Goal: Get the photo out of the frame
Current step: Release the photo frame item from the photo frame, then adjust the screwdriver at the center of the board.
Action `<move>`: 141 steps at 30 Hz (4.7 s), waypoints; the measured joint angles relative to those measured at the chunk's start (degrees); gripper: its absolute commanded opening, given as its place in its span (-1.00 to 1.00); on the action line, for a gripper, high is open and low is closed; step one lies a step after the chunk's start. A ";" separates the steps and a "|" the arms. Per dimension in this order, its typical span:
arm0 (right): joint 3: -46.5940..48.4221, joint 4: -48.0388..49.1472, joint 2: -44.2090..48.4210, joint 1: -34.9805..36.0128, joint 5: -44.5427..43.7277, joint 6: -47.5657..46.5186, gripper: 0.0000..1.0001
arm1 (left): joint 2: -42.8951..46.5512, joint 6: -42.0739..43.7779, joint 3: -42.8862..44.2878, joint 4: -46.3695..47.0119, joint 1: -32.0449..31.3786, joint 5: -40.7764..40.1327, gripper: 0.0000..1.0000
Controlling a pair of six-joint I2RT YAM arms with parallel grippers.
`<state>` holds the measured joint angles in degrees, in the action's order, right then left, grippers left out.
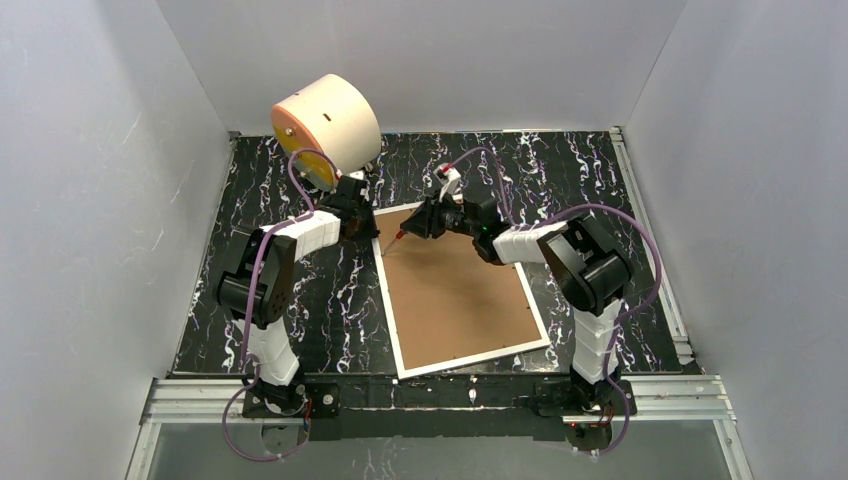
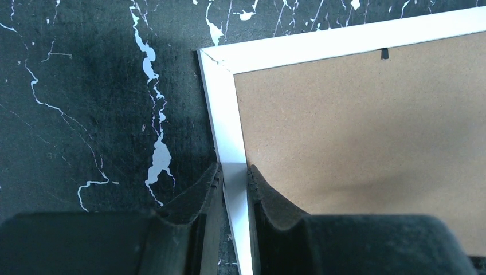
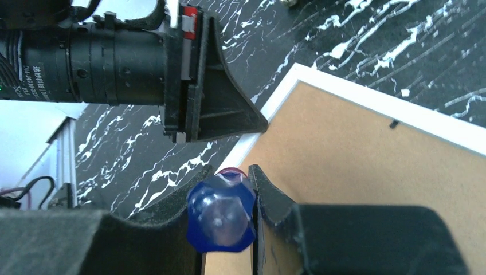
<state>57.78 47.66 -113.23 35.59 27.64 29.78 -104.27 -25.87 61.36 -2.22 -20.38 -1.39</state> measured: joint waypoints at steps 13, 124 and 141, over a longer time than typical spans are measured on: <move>10.75 -16.09 1.81 10.05 -16.15 -14.97 -0.97 | 0.02 -2.29 -0.50 0.94 0.09 0.13 -0.94; -35.23 -10.38 56.94 17.81 -27.63 12.59 0.33 | 36.17 -56.59 -40.13 58.53 -22.60 -9.18 -1.00; -33.64 -21.49 63.12 3.80 -12.61 11.32 0.67 | 36.92 -55.15 -39.54 55.80 -21.70 -6.69 -1.00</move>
<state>24.14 26.17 -50.11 39.40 15.03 41.10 -67.35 -81.01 21.82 53.58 -42.09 -8.08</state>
